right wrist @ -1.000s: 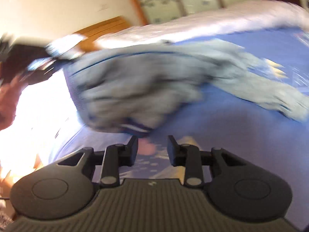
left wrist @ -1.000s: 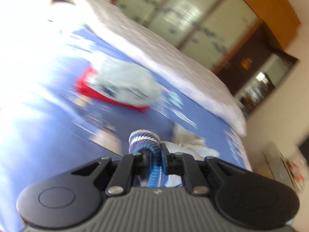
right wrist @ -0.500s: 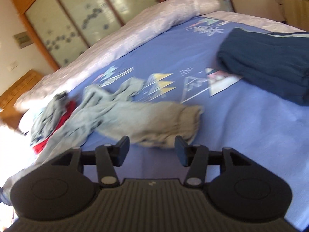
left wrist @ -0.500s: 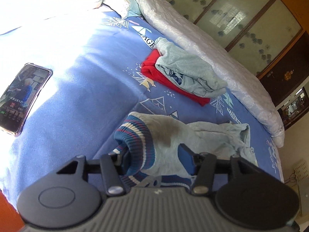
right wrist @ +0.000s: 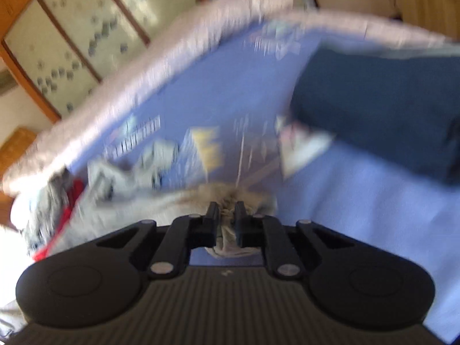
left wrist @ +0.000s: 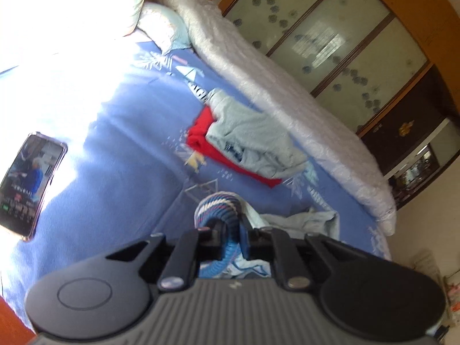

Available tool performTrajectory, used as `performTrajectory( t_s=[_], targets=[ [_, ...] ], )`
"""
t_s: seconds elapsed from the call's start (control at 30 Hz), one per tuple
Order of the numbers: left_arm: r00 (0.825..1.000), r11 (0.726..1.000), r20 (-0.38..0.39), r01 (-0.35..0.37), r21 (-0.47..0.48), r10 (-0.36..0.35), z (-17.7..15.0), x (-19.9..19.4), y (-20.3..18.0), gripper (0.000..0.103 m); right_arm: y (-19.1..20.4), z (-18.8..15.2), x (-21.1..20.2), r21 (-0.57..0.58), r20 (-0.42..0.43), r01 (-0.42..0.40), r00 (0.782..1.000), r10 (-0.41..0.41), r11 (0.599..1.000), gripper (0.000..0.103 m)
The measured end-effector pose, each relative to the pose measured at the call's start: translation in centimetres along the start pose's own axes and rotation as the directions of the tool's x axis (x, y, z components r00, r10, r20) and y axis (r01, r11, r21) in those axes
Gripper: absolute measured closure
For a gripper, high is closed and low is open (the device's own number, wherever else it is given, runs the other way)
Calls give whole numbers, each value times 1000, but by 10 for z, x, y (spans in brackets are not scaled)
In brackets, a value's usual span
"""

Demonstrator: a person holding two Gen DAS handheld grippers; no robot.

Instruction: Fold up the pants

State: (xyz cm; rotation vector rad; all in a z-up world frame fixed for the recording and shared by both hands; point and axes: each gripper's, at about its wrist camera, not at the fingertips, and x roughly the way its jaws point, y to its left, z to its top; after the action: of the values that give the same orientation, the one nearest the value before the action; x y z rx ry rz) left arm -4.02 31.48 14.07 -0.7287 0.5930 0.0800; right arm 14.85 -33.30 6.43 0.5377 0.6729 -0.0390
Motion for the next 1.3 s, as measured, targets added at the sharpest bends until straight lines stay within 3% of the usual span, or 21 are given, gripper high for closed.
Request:
performTrajectory(
  t_s=[0.03,0.1,0.17,0.23,0.33,0.5,0.57,0.63,0.7,0.83,0.93,1.0,1.07,1.17,1.2,1.27,1.3],
  targets=[
    [999,1000,18,27,0,-27,9,-11,-3,94,-7,16,-18,14,53,-4,999,3,1000,97],
    [997,998,60,50,27,-52,22,-33,-11,94,-25,45,-54,30,159,-3,987,-1,1000,99],
    [994,995,70,76,68,-81,23,-47,-17,94,-45,65,-82,29,206,11,978,-16,1000,100],
    [996,988,27,84,127,-88,13,-48,-20,94,-62,70,-98,0,229,92,969,-89,996,100],
    [995,981,-99,52,189,-34,-20,-31,-6,94,-86,55,-98,-32,176,192,967,-183,981,100],
    [969,989,-239,-35,146,69,-73,-11,34,92,-104,13,-76,-50,121,292,951,-285,955,90],
    [953,983,-275,-84,166,127,-89,-9,43,86,-99,1,-73,-16,119,324,940,-320,946,64],
    [939,972,-289,-134,193,187,-96,-12,54,78,-93,-3,-76,21,153,336,930,-335,942,61],
    [940,964,-263,-165,208,218,-92,-24,60,75,-82,-1,-79,33,185,306,934,-307,951,61],
    [967,972,-139,-195,131,213,-63,-60,72,60,-50,10,-79,-33,195,213,960,-202,977,61],
    [975,981,-110,-186,51,190,-45,-62,83,56,-20,14,-62,-59,88,47,995,-42,997,57],
    [978,986,-125,-166,7,166,-42,-47,84,49,8,8,-42,-65,-28,-71,997,69,995,56],
    [980,990,-148,-139,-22,134,-41,-27,84,43,46,-5,-18,-78,-151,-201,971,187,977,55],
    [984,995,-161,-90,-46,81,-51,2,73,43,114,-35,16,-118,-321,-349,899,297,930,51],
    [985,997,-163,-60,-46,51,-57,10,68,47,141,-48,26,-135,-369,-394,872,323,909,50],
    [981,1000,-194,3,-30,-9,-68,20,57,69,187,-72,44,-172,-446,-456,826,344,873,48],
    [975,1000,-221,24,0,-23,-76,24,49,69,209,-84,53,-192,-479,-477,809,342,858,48]
  ],
)
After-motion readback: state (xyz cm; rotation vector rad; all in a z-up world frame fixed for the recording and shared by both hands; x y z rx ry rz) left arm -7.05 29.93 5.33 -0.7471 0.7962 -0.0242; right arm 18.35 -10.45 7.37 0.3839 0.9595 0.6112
